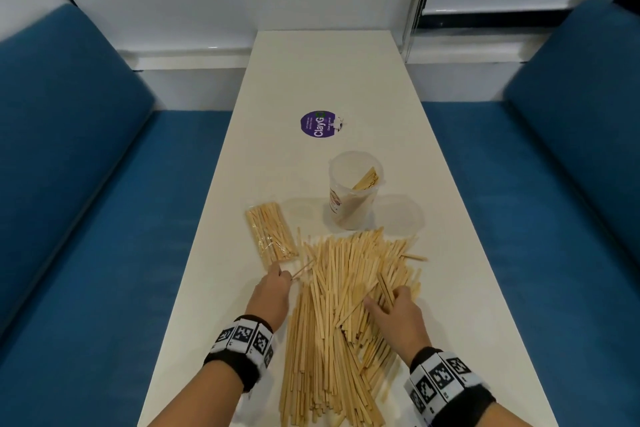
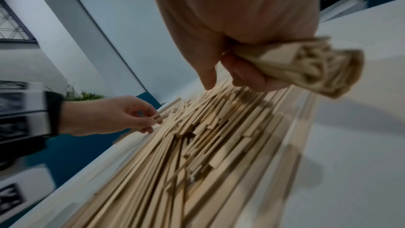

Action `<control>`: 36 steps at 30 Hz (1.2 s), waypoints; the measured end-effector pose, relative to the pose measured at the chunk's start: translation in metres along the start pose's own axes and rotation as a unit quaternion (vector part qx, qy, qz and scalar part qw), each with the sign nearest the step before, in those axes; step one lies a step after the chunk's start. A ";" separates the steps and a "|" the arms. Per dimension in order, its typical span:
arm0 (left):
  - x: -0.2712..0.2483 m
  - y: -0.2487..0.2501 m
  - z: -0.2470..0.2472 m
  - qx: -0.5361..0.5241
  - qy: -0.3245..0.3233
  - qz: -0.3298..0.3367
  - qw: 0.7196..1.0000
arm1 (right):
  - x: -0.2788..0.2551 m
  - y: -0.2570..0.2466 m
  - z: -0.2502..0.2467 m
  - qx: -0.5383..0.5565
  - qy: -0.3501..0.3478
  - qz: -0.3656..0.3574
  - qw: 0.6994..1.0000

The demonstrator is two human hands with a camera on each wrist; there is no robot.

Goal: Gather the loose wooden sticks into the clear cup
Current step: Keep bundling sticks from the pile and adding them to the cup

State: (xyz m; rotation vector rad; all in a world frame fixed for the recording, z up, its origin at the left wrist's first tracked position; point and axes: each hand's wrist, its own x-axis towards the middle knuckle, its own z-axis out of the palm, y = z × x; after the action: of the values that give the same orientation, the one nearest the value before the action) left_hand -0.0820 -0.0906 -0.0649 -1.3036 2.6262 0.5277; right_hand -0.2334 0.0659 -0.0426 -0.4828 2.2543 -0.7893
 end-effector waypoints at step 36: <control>-0.050 0.113 -0.053 -0.693 -0.101 -0.129 0.703 | -0.042 -0.053 -0.021 0.171 -0.116 -0.163 0.965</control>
State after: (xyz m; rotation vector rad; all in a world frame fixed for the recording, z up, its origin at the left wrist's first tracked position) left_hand -0.1411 -0.0103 0.0260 -1.5765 1.4820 2.6358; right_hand -0.2132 0.0567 0.0248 -0.7455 1.7961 -1.1968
